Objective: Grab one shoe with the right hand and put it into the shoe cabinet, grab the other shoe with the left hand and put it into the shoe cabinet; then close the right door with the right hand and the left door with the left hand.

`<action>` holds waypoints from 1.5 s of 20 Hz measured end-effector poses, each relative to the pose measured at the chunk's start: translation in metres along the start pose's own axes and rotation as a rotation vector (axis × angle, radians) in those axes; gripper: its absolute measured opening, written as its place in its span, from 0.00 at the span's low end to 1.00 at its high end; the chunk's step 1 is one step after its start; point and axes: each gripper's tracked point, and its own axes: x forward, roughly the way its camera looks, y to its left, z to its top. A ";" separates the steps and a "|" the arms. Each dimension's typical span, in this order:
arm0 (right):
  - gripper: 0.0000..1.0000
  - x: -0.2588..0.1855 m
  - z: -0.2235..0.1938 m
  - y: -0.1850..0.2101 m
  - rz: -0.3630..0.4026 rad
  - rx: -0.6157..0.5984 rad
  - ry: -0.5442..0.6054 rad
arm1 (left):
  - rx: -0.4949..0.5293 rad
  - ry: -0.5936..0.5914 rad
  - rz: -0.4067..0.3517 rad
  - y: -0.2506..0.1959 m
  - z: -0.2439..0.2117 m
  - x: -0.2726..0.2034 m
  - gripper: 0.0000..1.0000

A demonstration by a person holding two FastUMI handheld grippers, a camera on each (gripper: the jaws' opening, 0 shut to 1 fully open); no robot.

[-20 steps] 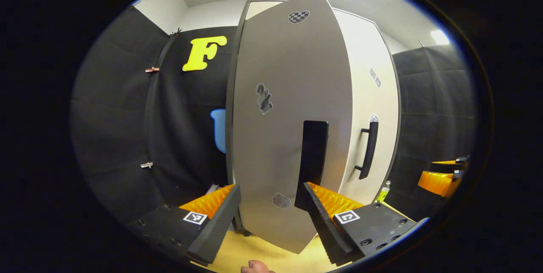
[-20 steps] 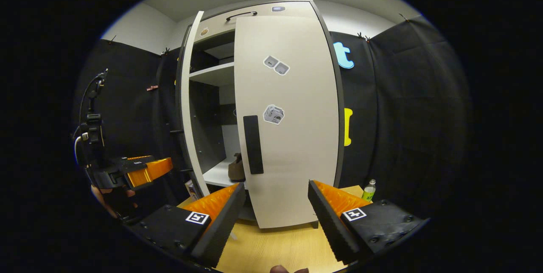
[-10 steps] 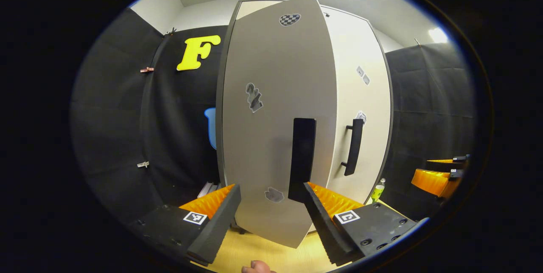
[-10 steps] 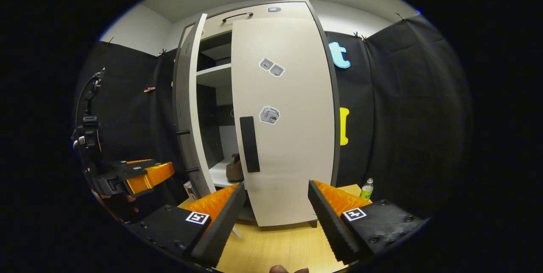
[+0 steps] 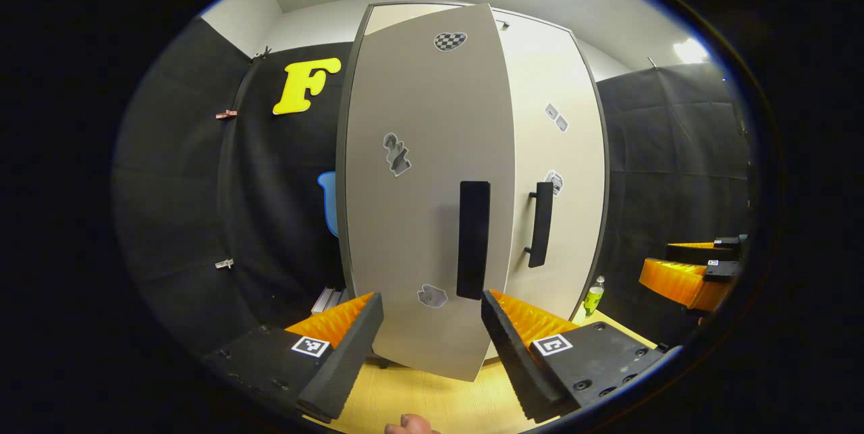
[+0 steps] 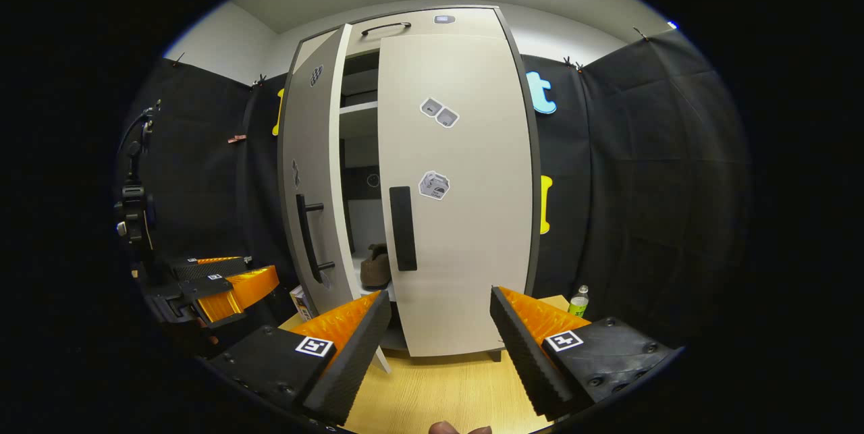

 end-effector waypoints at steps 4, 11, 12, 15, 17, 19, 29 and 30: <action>0.98 -0.001 -0.005 -0.007 -0.039 0.005 0.013 | 0.008 0.008 0.005 -0.002 -0.002 -0.004 0.92; 0.98 -0.005 -0.005 -0.025 -0.043 0.001 -0.002 | 0.008 -0.019 0.052 -0.011 0.005 -0.020 0.94; 0.98 -0.006 -0.004 -0.026 -0.032 -0.003 -0.012 | 0.003 -0.025 0.061 -0.014 0.006 -0.023 0.93; 0.98 -0.011 -0.003 -0.025 0.018 -0.009 -0.016 | -0.003 -0.045 0.074 -0.028 0.009 -0.034 0.94; 0.98 -0.014 -0.004 -0.026 0.042 -0.012 -0.016 | 0.017 -0.058 0.093 -0.033 0.012 -0.040 0.94; 0.98 -0.018 -0.004 -0.027 0.056 -0.012 -0.020 | 0.043 -0.072 0.106 -0.039 0.016 -0.044 0.94; 0.98 -0.038 -0.005 -0.046 0.082 -0.021 -0.046 | 0.058 -0.079 0.091 -0.072 0.017 -0.058 0.92; 0.98 -0.039 -0.005 -0.047 0.091 -0.027 -0.048 | 0.053 -0.075 0.094 -0.074 0.015 -0.059 0.92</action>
